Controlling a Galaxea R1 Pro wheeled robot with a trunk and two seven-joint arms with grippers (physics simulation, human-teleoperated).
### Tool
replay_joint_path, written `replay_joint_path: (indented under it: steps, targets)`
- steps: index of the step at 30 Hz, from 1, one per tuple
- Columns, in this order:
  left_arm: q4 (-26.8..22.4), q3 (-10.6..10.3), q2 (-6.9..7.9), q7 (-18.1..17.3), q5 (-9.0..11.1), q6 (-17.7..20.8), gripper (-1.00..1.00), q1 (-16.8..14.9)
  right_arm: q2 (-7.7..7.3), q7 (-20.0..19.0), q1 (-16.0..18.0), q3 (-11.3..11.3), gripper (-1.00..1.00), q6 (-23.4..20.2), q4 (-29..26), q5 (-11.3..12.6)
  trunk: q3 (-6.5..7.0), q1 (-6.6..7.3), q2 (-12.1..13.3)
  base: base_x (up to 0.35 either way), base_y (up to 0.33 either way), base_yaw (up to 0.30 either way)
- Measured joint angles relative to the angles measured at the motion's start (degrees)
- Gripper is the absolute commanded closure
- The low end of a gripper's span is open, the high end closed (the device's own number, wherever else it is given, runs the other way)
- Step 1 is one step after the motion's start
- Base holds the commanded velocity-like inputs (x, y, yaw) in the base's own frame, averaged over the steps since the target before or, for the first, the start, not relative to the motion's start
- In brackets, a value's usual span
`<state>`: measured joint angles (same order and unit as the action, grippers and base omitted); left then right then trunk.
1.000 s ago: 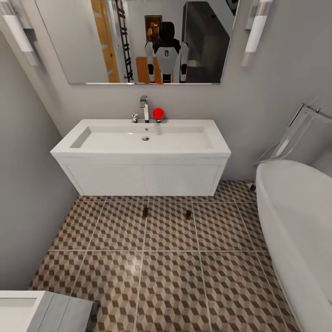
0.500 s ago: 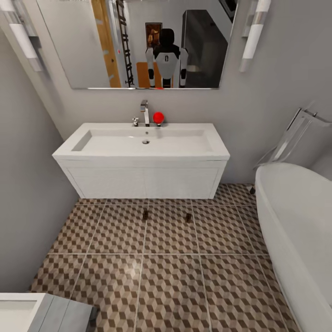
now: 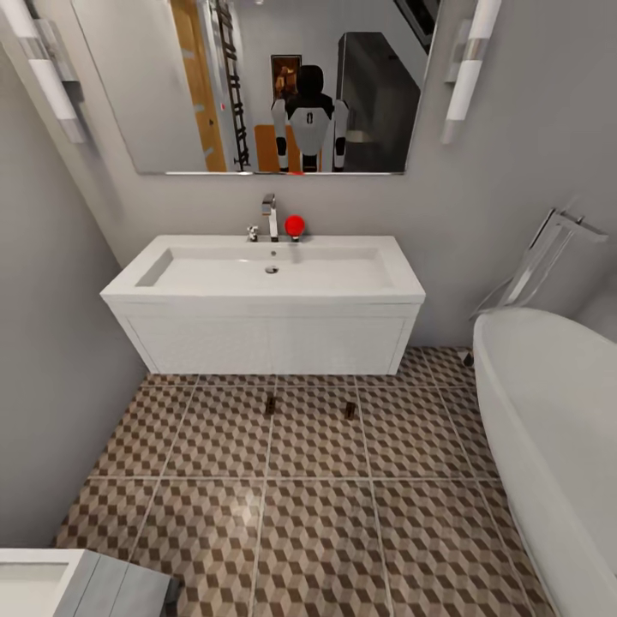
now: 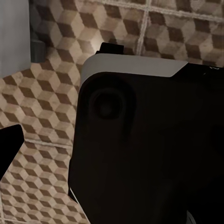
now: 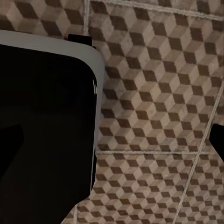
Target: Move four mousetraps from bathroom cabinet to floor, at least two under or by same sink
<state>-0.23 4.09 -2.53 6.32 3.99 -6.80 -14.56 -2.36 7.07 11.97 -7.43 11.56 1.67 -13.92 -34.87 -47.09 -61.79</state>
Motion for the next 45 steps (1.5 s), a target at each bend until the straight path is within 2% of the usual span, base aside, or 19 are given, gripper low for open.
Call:
replay_joint_path:
  steps: [45]
  targets:
    - [0.0,0.0,0.0,0.0,0.0,0.0,-1.0,0.0,0.0,0.0,0.0,0.0,-1.0,0.0,0.0,0.0,4.0,0.0,0.0,0.0,0.0,0.0]
